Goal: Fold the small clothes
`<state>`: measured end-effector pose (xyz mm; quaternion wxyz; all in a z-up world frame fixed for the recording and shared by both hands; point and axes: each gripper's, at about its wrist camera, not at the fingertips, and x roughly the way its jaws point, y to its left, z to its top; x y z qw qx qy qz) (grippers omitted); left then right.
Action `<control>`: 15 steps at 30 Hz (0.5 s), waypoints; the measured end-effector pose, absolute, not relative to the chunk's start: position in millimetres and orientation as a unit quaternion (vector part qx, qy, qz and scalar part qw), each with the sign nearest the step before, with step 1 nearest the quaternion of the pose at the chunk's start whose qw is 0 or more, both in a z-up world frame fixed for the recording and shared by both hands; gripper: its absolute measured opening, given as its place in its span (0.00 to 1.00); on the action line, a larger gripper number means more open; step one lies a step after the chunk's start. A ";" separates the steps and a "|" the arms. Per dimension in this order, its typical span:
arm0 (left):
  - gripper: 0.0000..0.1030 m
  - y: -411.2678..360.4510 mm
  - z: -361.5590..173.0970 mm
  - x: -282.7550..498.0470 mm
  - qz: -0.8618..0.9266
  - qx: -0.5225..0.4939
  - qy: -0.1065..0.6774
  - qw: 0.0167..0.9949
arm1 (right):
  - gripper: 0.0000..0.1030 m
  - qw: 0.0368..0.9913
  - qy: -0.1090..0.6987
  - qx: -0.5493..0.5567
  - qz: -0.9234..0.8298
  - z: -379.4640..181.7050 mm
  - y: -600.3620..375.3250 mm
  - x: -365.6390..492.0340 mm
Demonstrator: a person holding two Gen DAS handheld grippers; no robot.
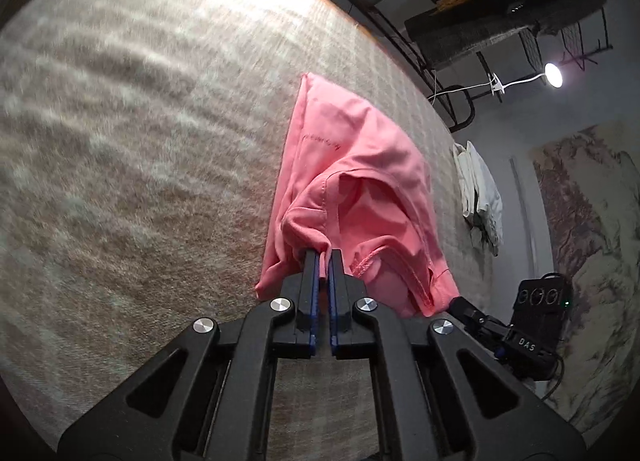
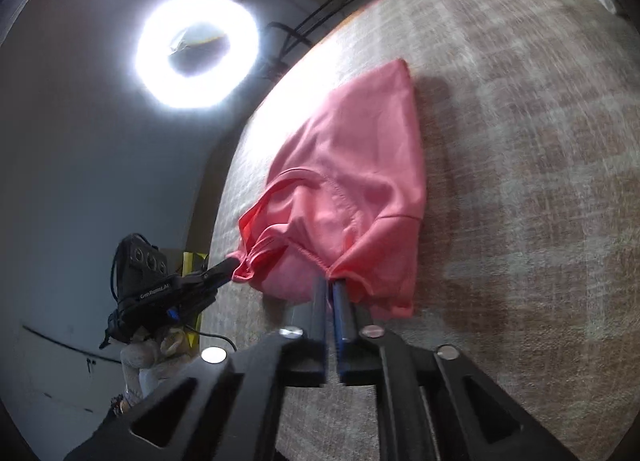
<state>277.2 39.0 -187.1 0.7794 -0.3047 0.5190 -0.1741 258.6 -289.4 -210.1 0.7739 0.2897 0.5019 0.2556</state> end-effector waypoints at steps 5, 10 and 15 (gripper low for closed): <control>0.01 5.6 -162.0 254.0 -0.159 -0.068 0.487 0.856 | 0.00 0.783 0.465 0.313 0.269 -188.4 -307.3 247.8; 0.01 -12.9 -196.4 246.6 -0.144 0.032 0.519 0.842 | 0.00 0.758 0.501 0.346 0.235 -221.7 -324.2 245.6; 0.01 13.2 -186.0 250.1 -0.147 -0.002 0.513 0.845 | 0.00 0.767 0.513 0.304 0.237 -221.8 -317.6 241.8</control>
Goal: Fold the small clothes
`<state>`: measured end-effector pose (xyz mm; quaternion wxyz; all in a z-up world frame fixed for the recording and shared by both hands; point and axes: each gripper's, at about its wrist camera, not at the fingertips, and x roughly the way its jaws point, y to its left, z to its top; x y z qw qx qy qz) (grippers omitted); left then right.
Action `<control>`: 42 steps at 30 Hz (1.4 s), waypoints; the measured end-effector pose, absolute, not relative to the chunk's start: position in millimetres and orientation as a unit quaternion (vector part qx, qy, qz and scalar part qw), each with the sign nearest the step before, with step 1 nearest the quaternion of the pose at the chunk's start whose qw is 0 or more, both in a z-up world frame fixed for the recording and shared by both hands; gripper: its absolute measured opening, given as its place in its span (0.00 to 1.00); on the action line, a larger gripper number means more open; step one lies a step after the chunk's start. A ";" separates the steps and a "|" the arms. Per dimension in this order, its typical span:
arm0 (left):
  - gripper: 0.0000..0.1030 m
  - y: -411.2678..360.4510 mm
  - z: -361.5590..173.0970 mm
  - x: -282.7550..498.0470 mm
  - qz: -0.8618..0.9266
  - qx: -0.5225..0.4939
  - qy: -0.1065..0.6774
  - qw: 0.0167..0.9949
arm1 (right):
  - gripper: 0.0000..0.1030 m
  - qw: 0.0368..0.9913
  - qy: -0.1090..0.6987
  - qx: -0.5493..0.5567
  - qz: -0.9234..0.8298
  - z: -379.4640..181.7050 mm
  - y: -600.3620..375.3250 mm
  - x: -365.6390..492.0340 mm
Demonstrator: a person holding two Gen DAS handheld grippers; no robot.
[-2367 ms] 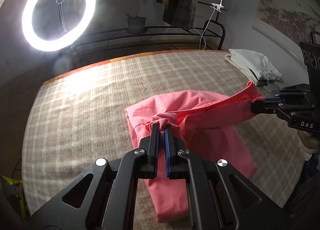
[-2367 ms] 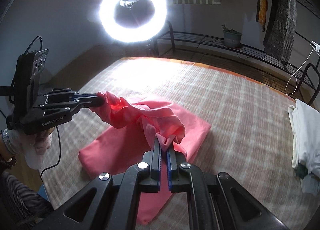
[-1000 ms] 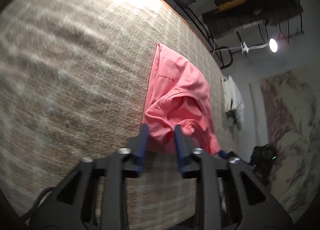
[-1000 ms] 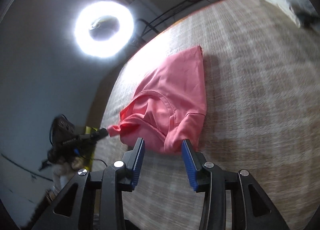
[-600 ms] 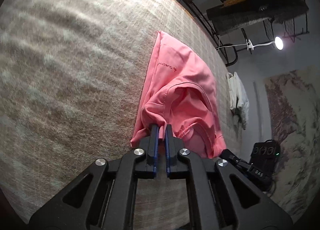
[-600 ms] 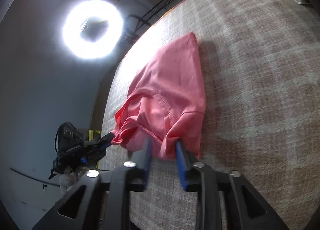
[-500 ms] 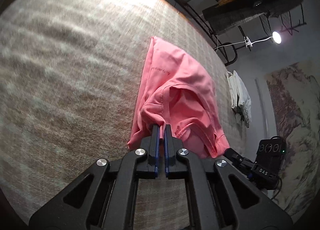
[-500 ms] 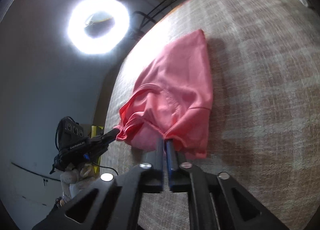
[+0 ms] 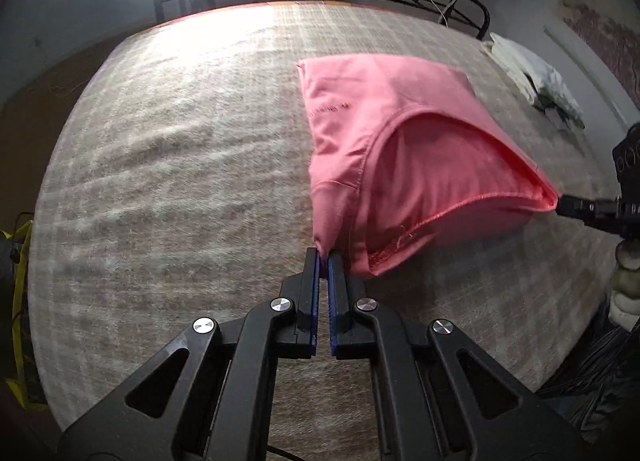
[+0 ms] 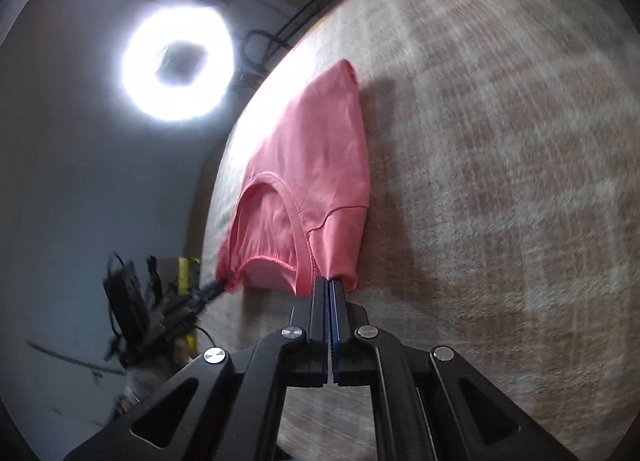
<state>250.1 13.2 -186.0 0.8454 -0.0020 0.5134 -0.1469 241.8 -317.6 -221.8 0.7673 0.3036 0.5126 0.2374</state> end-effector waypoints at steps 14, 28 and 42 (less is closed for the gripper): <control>0.01 27.7 -180.3 289.6 -0.158 -0.148 0.510 0.832 | 0.16 0.775 0.528 0.256 0.235 -227.9 -306.6 261.7; 0.01 31.7 -185.1 269.8 -0.142 -0.110 0.520 0.835 | 0.24 0.786 0.549 0.117 0.259 -207.4 -275.0 258.3; 0.15 29.5 -210.8 276.2 -0.131 -0.188 0.543 0.808 | 0.42 0.824 0.439 0.030 0.357 -99.2 -191.2 358.7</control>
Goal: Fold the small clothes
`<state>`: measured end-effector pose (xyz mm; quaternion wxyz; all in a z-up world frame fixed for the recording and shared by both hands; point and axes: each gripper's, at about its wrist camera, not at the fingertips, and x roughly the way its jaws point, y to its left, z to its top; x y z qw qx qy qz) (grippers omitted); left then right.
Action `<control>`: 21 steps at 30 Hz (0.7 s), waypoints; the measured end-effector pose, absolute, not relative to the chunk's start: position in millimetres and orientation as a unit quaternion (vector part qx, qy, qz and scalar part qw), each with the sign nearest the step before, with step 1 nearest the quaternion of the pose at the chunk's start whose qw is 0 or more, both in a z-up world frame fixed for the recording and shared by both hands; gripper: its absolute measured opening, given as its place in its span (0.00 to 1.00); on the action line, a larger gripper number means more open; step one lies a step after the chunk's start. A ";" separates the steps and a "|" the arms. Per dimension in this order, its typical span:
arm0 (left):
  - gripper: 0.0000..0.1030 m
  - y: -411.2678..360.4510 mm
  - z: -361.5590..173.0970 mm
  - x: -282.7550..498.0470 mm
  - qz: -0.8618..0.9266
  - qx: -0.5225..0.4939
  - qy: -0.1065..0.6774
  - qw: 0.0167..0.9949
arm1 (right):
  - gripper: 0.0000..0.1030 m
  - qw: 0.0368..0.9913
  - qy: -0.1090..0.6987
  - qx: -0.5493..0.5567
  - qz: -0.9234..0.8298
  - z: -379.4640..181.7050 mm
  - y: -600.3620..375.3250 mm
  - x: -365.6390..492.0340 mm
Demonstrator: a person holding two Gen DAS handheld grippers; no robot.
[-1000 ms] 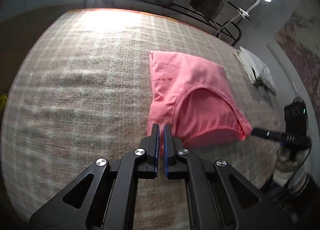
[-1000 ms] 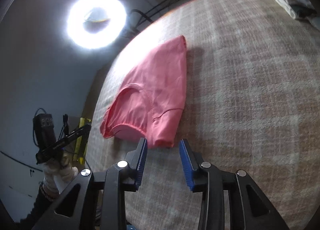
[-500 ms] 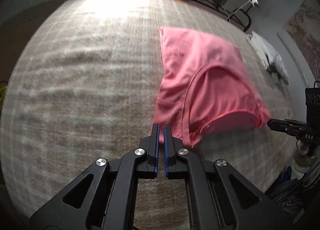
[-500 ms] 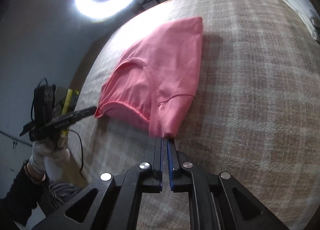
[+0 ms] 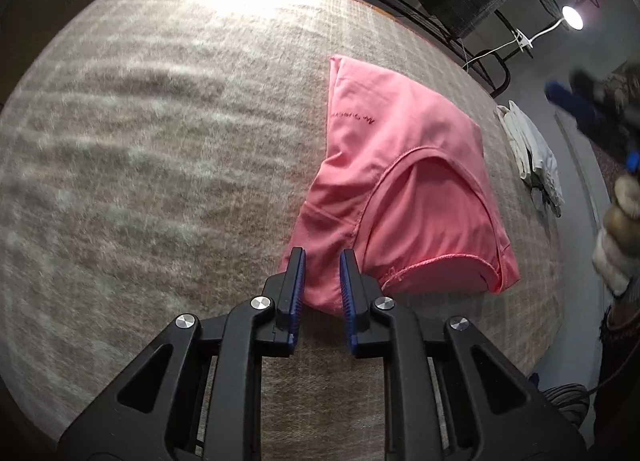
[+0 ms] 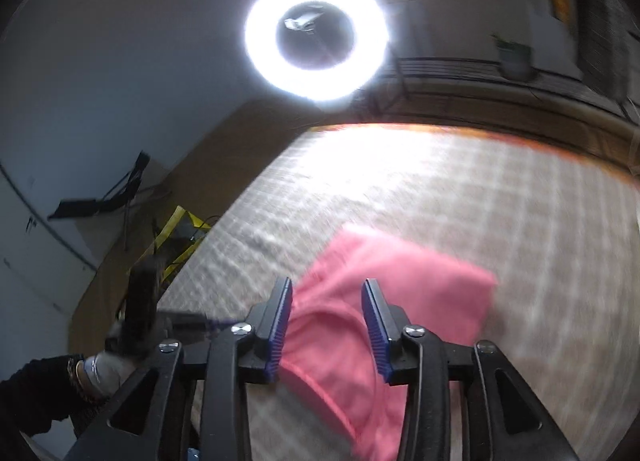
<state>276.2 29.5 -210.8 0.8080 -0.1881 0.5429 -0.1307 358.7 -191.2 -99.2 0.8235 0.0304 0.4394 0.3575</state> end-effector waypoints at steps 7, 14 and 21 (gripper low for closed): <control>0.15 28.3 -216.7 267.6 -0.133 -0.192 0.543 0.806 | 0.51 0.789 0.488 -0.013 0.372 -129.6 -128.7 438.1; 0.15 20.8 -219.8 260.7 -0.148 -0.170 0.543 0.809 | 0.50 0.759 0.548 -0.018 0.352 -190.5 -92.8 492.7; 0.15 13.6 -219.0 260.9 -0.153 -0.159 0.542 0.811 | 0.39 0.730 0.577 -0.025 0.365 -226.4 -77.1 500.2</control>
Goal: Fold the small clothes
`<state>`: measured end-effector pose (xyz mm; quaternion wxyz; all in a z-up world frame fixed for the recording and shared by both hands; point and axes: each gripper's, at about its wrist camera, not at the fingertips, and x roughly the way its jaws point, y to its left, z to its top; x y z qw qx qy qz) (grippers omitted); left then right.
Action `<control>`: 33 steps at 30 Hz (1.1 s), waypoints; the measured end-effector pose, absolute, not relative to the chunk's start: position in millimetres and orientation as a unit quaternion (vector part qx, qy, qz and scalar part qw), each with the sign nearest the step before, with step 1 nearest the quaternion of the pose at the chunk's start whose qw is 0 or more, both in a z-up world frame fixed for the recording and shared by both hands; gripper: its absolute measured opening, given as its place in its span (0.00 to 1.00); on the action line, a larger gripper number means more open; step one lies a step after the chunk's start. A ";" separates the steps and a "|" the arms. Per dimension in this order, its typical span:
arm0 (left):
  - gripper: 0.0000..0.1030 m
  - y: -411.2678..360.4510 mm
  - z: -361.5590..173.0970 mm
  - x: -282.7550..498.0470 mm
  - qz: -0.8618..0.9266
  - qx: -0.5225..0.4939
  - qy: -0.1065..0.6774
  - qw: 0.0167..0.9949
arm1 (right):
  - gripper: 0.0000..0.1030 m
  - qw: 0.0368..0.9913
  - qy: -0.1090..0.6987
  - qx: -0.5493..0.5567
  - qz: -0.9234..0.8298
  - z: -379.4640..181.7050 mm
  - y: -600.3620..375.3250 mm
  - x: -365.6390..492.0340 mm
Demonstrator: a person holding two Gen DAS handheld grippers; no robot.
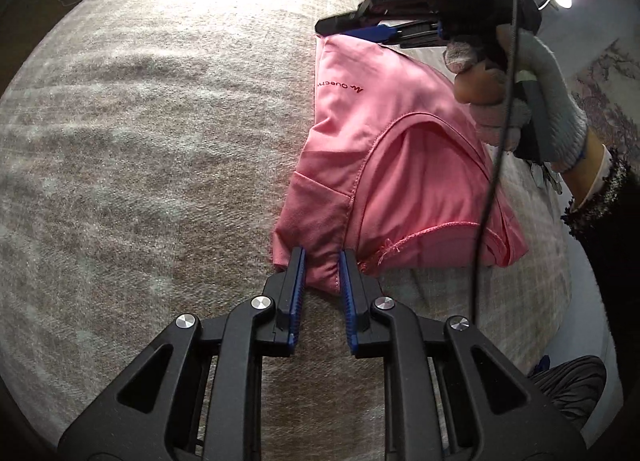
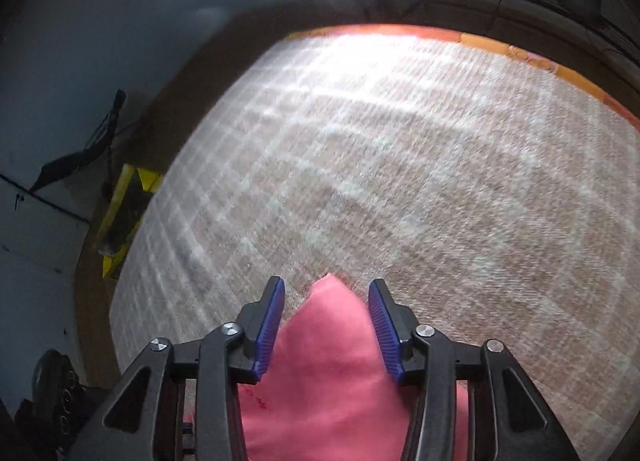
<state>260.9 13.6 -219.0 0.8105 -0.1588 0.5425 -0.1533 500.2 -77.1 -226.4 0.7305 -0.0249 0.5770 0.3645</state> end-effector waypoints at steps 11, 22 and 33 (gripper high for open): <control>0.15 6.6 -219.4 255.6 -0.149 -0.129 0.542 0.817 | 0.00 0.771 0.535 -0.064 0.340 -220.9 -69.2 496.5; 0.15 9.8 -176.5 261.6 -0.147 -0.133 0.492 0.848 | 0.21 0.822 0.479 0.029 0.307 -164.9 -157.3 453.7; 0.15 -29.1 -206.0 324.1 -0.159 -0.142 0.516 0.830 | 0.21 0.838 0.494 0.051 0.227 -204.4 -214.6 398.7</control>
